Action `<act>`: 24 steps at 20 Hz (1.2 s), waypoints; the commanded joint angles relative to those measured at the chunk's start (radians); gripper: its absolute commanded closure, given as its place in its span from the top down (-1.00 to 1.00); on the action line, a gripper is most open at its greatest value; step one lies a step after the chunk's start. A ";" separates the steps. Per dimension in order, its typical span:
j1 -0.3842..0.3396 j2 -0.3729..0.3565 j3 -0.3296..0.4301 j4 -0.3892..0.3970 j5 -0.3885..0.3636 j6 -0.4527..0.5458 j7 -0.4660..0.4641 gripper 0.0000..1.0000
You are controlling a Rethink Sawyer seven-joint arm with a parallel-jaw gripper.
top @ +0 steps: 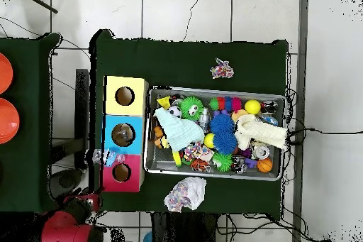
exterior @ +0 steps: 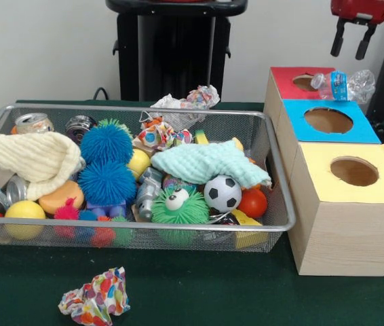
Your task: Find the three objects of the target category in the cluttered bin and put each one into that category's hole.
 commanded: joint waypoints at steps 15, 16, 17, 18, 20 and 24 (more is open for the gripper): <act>-0.126 -0.111 0.183 0.068 -0.120 -0.021 0.139 1.00; -0.122 -0.109 0.180 0.067 -0.121 -0.022 0.143 1.00; -0.119 -0.106 0.176 0.064 -0.124 -0.019 0.144 1.00; -0.113 -0.103 0.172 0.060 -0.125 -0.014 0.147 1.00; -0.096 -0.092 0.156 0.049 -0.129 -0.009 0.153 1.00; -0.073 -0.077 0.141 0.034 -0.129 -0.011 0.160 1.00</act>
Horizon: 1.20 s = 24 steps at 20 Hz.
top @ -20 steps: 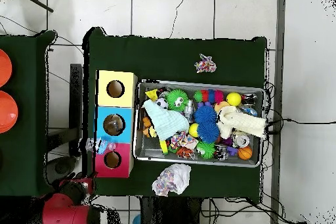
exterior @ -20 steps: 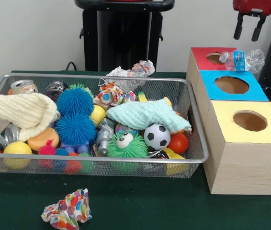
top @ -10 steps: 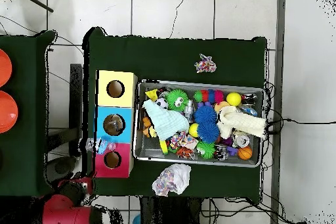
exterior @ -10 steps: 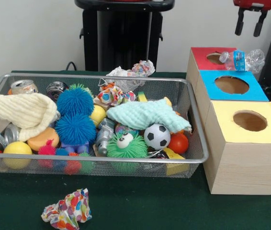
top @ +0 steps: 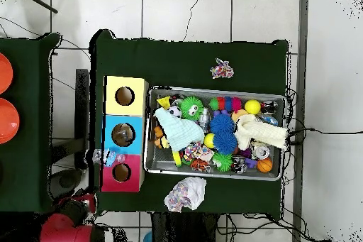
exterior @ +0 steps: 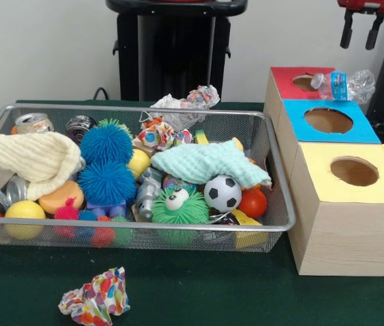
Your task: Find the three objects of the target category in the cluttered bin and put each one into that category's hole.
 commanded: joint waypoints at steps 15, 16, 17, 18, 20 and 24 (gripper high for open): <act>0.043 0.041 0.072 0.001 -0.023 -0.040 0.184 1.00; 0.041 0.041 0.076 0.004 -0.024 -0.045 0.183 1.00; 0.043 0.042 0.076 0.004 -0.023 -0.047 0.184 1.00; 0.041 0.042 0.079 0.007 -0.023 -0.049 0.185 1.00; 0.043 0.045 0.079 0.005 -0.022 -0.051 0.186 1.00; 0.042 0.050 0.082 0.007 -0.024 -0.063 0.187 1.00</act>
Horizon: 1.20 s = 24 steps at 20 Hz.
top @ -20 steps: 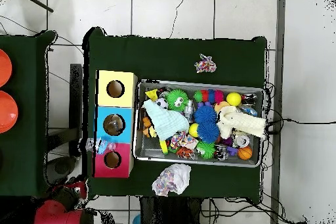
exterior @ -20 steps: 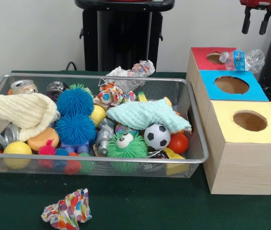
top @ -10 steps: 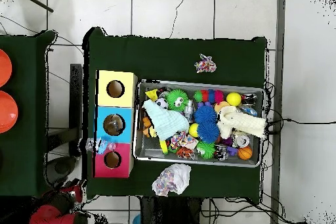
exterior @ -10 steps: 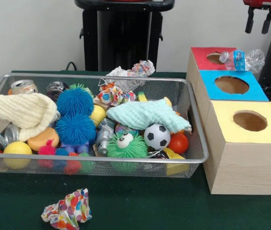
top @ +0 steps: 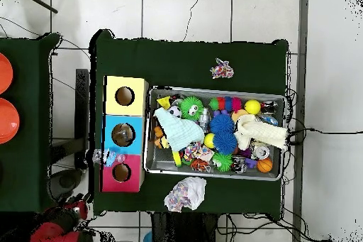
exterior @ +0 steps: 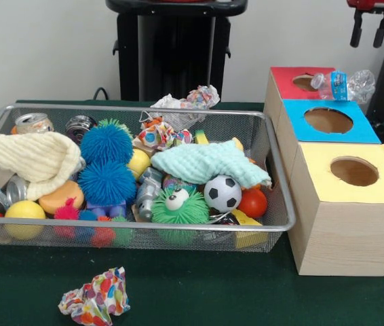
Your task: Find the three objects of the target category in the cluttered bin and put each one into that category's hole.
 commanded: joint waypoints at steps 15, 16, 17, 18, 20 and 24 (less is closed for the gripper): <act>-0.025 0.030 0.077 0.014 -0.025 -0.067 0.186 -1.00; -0.027 0.030 0.080 0.014 -0.025 -0.067 0.185 -1.00; -0.027 0.030 0.081 0.016 -0.026 -0.071 0.185 -1.00; -0.029 0.028 0.083 0.017 -0.027 -0.071 0.184 -1.00; -0.031 0.026 0.085 0.019 -0.028 -0.071 0.182 -1.00; -0.026 0.038 0.083 0.018 -0.029 -0.082 0.186 -1.00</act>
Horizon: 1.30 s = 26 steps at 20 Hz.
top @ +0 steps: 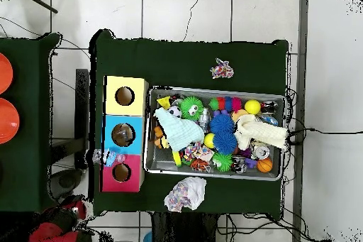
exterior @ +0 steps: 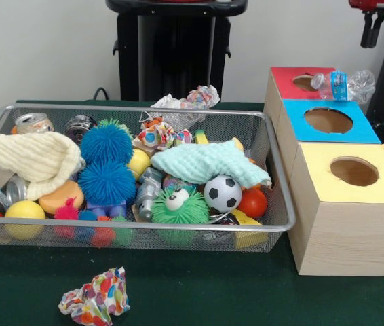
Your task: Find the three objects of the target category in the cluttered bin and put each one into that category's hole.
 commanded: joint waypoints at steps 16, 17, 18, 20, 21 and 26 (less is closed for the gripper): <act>0.076 -0.021 0.071 0.091 -0.012 -0.086 0.224 -1.00; 0.075 -0.023 0.075 0.096 -0.010 -0.091 0.226 -1.00; 0.071 -0.026 0.083 0.102 -0.011 -0.095 0.224 -1.00; 0.067 -0.030 0.095 0.115 -0.011 -0.108 0.226 -1.00; 0.068 -0.029 0.096 0.117 -0.012 -0.113 0.227 -1.00; 0.055 -0.022 0.114 0.135 -0.017 -0.155 0.227 -1.00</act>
